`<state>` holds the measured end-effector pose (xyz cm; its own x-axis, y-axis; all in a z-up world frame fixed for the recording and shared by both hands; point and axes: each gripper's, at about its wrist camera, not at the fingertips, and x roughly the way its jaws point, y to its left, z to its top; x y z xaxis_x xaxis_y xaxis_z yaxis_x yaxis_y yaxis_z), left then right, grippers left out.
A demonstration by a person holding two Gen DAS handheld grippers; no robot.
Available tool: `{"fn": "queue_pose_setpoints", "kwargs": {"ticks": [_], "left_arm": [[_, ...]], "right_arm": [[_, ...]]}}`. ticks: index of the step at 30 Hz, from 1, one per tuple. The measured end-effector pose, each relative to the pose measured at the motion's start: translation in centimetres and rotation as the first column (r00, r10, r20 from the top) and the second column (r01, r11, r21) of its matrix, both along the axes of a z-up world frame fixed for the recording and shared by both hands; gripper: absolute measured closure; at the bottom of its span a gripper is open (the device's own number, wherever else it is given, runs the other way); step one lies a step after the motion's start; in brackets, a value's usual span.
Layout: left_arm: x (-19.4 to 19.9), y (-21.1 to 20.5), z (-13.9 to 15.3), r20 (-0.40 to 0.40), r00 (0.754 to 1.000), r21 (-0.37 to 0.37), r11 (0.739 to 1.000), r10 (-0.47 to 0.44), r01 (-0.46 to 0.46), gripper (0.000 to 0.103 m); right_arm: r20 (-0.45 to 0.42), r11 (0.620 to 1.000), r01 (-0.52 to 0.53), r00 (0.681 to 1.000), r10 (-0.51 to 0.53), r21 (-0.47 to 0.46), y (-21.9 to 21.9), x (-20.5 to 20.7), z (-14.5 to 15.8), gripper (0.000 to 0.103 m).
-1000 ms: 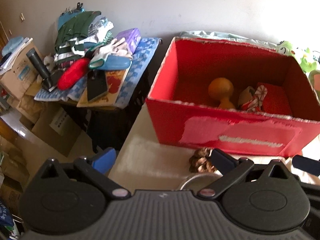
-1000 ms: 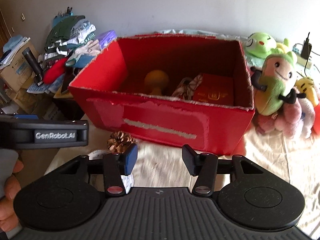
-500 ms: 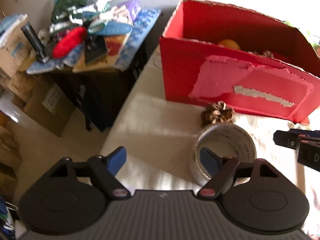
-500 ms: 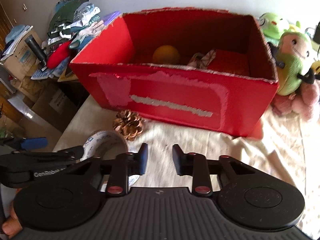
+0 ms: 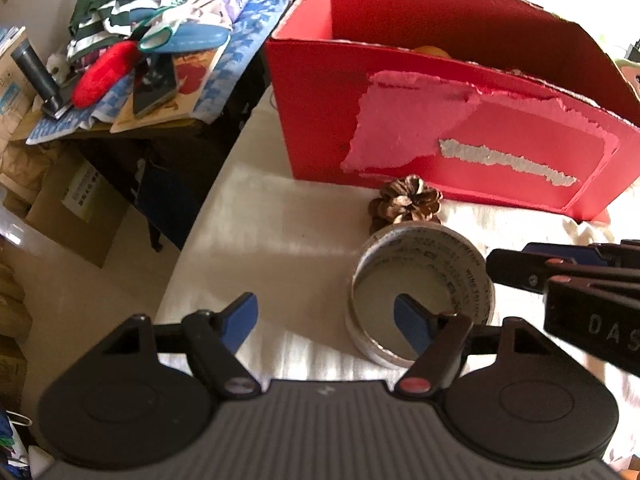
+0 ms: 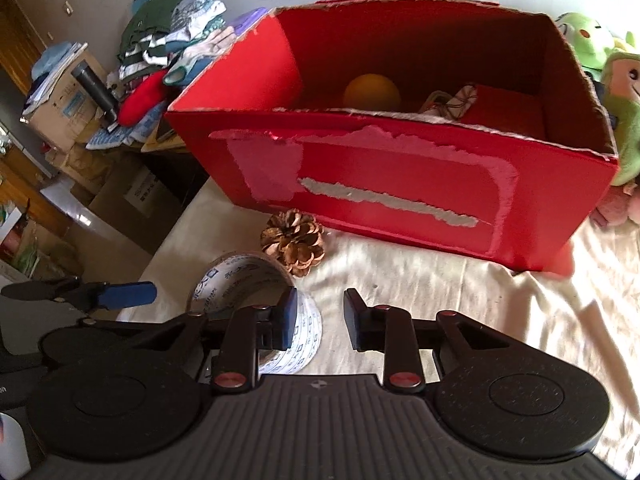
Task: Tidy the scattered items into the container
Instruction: 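Move the right gripper toward the white tape roll beside the pine cone, then close the right gripper on the rim of the white tape roll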
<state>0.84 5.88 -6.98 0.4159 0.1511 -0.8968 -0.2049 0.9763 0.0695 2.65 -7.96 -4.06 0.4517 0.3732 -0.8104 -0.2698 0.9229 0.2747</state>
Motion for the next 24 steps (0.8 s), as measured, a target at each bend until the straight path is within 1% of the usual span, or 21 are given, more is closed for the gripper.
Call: {"fn": "queue_pose_setpoints", "kwargs": {"ticks": [4,7,9,14,16,17,19,21,23,24], "left_arm": [[0.1,0.1,-0.3,-0.010,1.000,-0.004,1.000,0.004,-0.004,0.030],[0.2,-0.2,-0.3,-0.010,1.000,0.011,1.000,-0.004,0.004,0.030],[0.2,-0.3,-0.4,-0.014,1.000,0.017,1.000,-0.008,0.008,0.031],[0.3,-0.2,-0.8,-0.027,1.000,0.006,1.000,-0.003,0.003,0.036],[0.4,-0.2,-1.0,-0.038,0.999,0.003,1.000,0.000,0.000,0.046],[0.5,-0.2,-1.1,-0.041,0.999,-0.004,1.000,0.001,-0.001,0.047],[0.5,-0.2,-1.2,-0.043,0.999,-0.019,1.000,0.000,-0.001,0.052],[0.5,-0.5,-1.3,-0.044,0.999,-0.020,1.000,-0.010,0.009,0.055],[0.6,-0.8,-1.3,-0.044,0.999,-0.022,1.000,-0.023,0.022,0.061],[0.7,-1.0,-1.2,-0.042,0.999,-0.028,0.999,-0.030,0.029,0.066]], "right_arm": [[-0.001,1.000,-0.009,1.000,0.009,0.001,0.2,0.2,-0.1,0.074],[-0.006,1.000,-0.020,1.000,0.020,0.020,0.3,0.3,0.1,0.074],[-0.010,1.000,-0.023,1.000,0.024,0.006,0.4,0.3,-0.1,0.074],[-0.032,1.000,-0.018,0.999,0.018,0.010,0.3,0.4,-0.6,0.074],[-0.030,1.000,-0.019,0.999,0.020,0.008,0.3,0.4,-0.6,0.074],[-0.028,1.000,-0.021,0.999,0.021,0.003,0.4,0.3,-0.6,0.074],[-0.030,1.000,-0.021,0.999,0.021,0.004,0.2,0.3,-0.6,0.074],[-0.037,1.000,-0.017,0.999,0.018,0.012,0.1,0.4,-0.6,0.074],[-0.046,1.000,-0.011,0.999,0.012,0.021,-0.2,0.3,-0.6,0.075],[-0.048,1.000,-0.010,0.999,0.011,0.024,-0.3,0.4,-0.6,0.076]]}}
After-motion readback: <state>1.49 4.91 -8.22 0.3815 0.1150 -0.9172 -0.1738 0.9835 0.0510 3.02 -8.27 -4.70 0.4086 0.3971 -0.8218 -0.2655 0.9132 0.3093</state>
